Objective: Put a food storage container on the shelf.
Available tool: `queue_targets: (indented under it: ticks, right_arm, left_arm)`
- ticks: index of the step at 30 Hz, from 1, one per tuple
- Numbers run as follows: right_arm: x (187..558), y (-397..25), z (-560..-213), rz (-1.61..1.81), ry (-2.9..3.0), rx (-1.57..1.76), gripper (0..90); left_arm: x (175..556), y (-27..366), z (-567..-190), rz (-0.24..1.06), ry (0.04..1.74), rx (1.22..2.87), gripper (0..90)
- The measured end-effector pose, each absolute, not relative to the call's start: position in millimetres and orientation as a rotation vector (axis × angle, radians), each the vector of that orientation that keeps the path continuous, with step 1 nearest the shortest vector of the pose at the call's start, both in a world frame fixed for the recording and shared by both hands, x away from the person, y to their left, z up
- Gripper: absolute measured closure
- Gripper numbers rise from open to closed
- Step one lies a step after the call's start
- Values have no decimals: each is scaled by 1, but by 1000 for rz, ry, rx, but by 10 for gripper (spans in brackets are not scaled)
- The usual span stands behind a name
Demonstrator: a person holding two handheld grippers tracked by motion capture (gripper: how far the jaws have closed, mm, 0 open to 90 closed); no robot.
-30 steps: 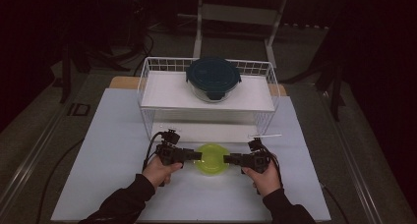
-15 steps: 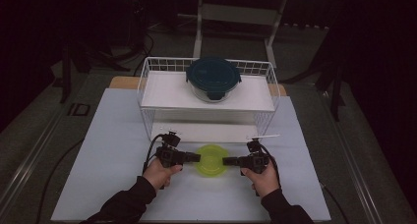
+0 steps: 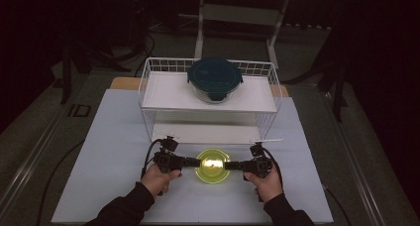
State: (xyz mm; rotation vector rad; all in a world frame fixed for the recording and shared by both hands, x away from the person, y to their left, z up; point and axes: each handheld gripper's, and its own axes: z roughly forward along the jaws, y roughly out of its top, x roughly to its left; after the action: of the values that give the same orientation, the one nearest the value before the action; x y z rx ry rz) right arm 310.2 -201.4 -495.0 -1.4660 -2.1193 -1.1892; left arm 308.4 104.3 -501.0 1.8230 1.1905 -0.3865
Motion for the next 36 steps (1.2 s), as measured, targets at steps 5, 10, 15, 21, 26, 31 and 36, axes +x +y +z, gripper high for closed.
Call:
queue_targets:
  ticks: [5,10,15,21,26,31,36]
  right_arm:
    - [306,-198,-490,-1185,-2167,-1445,813]
    - [305,-197,-485,-1203,-2168,-1422,813]
    - [303,-196,-473,-1226,-2177,-1398,813]
    - [301,-195,-452,-1267,-2195,-1372,813]
    - [299,-195,-436,-1291,-2216,-1349,813]
    - [299,-194,-419,-1307,-2241,-1333,814]
    - [300,-194,-404,-1336,-2240,-1320,814]
  left_arm:
    - [308,107,-498,-388,1185,1819,801]
    - [306,111,-490,-386,1163,1820,804]
    - [303,115,-478,-380,1150,1807,805]
    - [300,118,-457,-360,1127,1797,805]
    - [298,120,-442,-347,1094,1786,805]
    - [298,122,-431,-348,1086,1775,805]
    - [298,123,-412,-323,1073,1766,805]
